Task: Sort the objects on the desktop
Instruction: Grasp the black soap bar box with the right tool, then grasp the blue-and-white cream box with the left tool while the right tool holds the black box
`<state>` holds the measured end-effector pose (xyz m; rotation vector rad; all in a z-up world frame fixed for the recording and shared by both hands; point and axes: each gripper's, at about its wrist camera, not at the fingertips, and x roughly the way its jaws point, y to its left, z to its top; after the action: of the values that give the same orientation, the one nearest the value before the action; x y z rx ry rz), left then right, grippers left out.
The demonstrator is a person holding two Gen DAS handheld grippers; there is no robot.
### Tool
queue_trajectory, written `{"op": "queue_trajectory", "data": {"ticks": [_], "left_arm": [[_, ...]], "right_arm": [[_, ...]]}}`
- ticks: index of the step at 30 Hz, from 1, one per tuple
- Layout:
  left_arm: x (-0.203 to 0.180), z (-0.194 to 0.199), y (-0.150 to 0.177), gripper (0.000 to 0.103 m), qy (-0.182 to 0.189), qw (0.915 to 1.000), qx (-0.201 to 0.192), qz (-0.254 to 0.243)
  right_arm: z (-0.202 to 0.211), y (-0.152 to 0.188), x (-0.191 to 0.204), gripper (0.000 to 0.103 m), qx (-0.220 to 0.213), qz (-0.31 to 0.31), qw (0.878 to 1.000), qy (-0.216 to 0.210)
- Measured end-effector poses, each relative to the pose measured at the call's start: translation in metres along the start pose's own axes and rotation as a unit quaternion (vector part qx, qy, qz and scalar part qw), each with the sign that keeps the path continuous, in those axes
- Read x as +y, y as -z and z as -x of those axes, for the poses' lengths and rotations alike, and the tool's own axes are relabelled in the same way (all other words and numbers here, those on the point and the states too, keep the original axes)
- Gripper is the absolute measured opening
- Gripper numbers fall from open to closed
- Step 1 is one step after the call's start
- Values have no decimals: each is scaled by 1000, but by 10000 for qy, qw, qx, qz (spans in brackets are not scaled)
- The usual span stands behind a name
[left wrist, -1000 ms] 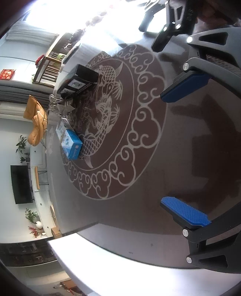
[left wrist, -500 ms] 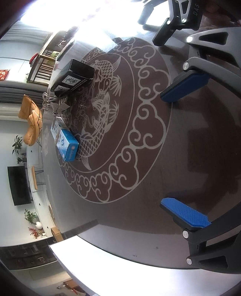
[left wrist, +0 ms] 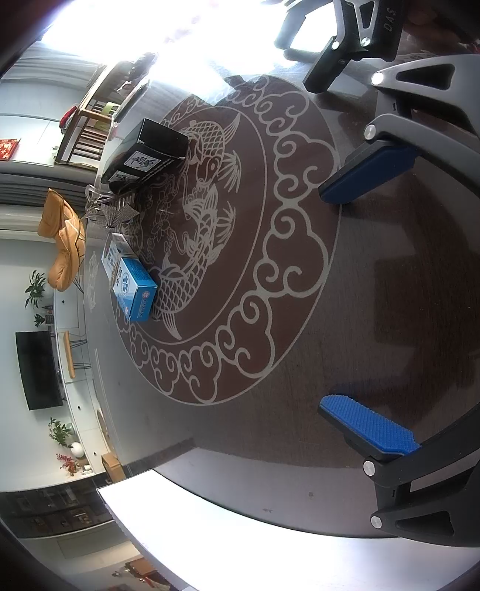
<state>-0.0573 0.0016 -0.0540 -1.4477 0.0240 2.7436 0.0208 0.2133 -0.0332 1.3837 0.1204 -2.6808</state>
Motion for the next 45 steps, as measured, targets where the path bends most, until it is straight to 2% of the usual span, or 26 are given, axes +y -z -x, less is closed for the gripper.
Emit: {"op": "queue_trajectory", "data": {"ticks": [13, 18, 22, 25, 27, 28, 29, 30, 33, 40, 42, 43, 44, 45], "left_arm": [[-1, 0, -1, 103, -12, 10000, -2, 6], [-1, 1, -1, 103, -12, 10000, -2, 5], [-1, 1, -1, 103, -12, 10000, -2, 8], [-1, 1, -1, 103, -12, 10000, -3, 8], [-1, 1, -1, 103, -12, 10000, -3, 7], [-1, 0, -1, 103, -12, 10000, -3, 8], [-1, 1, -1, 103, -12, 10000, -3, 8], [-1, 1, -1, 103, -12, 10000, -3, 9], [-1, 1, -1, 103, -12, 10000, -2, 9], [-1, 0, -1, 103, -14, 10000, -1, 11], [-1, 1, -1, 103, -19, 10000, -2, 11], [-2, 1, -1, 103, -43, 10000, -4, 2], [-1, 0, 0, 103, -49, 10000, -3, 7], [-1, 1, 0, 103, -49, 10000, -1, 11]], "right_arm": [[-7, -9, 2, 103, 50, 52, 10000, -20], [-41, -54, 8, 103, 55, 303, 9994, -182], [-76, -105, 6, 103, 127, 61, 9999, -22], [-91, -128, 9, 101, 208, 110, 9997, -53], [-90, -135, 9, 84, 80, 146, 9998, -76], [-87, -137, 8, 52, 7, 171, 9998, -114], [-85, -137, 7, 36, -11, 195, 9998, -94], [-82, -135, 5, 35, -47, 219, 9997, -12], [-71, -115, -10, 34, -189, 148, 9996, -143], [-13, -30, -37, 35, -351, 213, 9990, -163], [-7, -22, -37, 37, -341, 198, 9991, -169], [-6, -20, -36, 44, -338, 203, 9991, -173], [-8, -21, -35, 66, -283, 220, 9993, -110], [-10, -21, -34, 79, -235, 231, 9995, -29]]}}
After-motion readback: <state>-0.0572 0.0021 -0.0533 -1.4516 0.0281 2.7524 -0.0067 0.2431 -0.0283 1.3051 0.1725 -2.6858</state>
